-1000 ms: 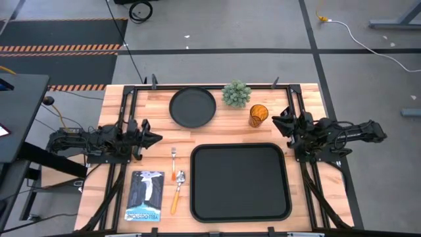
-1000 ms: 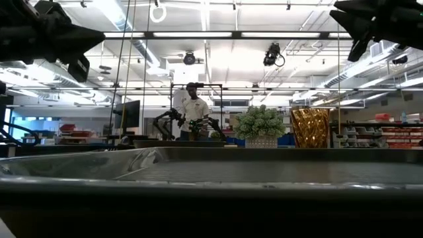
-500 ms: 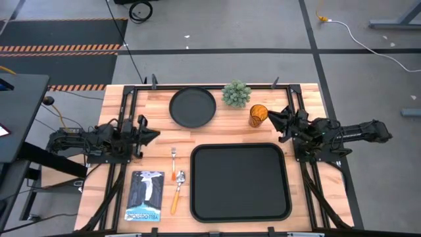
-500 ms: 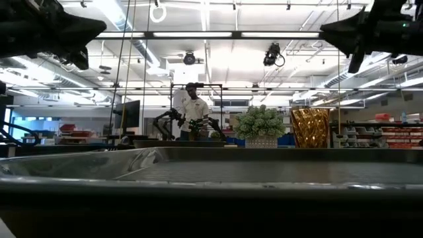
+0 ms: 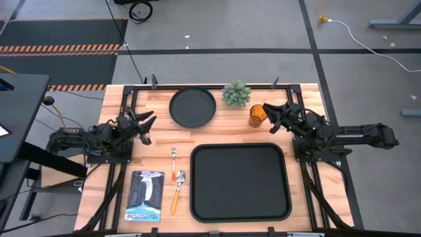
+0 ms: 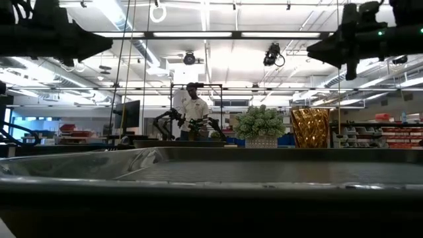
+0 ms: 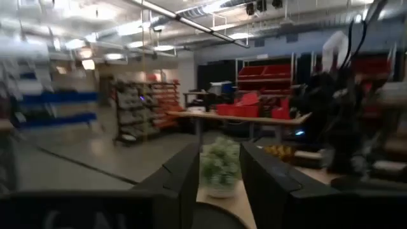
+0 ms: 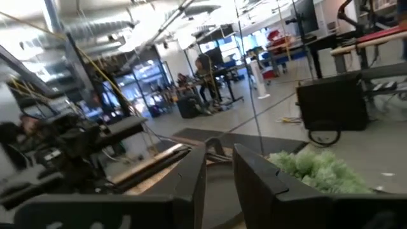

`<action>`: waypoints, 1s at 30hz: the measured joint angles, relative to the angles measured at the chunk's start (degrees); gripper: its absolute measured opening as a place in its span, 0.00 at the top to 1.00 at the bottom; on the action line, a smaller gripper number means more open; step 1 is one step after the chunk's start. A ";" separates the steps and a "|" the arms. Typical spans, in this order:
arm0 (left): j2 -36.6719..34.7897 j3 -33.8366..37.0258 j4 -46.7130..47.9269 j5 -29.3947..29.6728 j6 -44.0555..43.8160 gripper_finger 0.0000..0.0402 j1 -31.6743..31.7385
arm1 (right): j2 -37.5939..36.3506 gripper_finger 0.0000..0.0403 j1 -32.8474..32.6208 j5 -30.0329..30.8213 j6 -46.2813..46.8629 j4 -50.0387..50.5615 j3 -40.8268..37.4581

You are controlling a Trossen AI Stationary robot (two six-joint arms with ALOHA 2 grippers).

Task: Pick and place plate/cup/fork/spoon on tray
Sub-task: Put the orange cup on the top right of the black tray

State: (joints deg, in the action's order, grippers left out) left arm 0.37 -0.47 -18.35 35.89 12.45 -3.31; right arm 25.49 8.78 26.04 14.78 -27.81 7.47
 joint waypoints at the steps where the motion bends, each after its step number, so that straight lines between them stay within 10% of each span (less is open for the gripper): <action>1: -0.01 0.00 -0.46 -0.38 1.43 0.67 0.00 | 0.67 0.79 0.10 0.02 -0.46 1.05 1.09; 12: -0.01 0.00 -1.13 -21.80 -1.70 0.68 -0.07 | 8.40 0.79 0.33 1.66 -3.30 12.63 10.47; 30: -0.01 0.00 -1.37 -19.39 -10.80 0.68 -0.02 | 21.77 0.58 5.79 -2.56 -3.88 31.43 25.76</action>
State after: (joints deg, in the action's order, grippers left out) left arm 0.36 -0.47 -19.71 16.49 1.65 -3.33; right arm 47.26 14.57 23.48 10.90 3.62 33.23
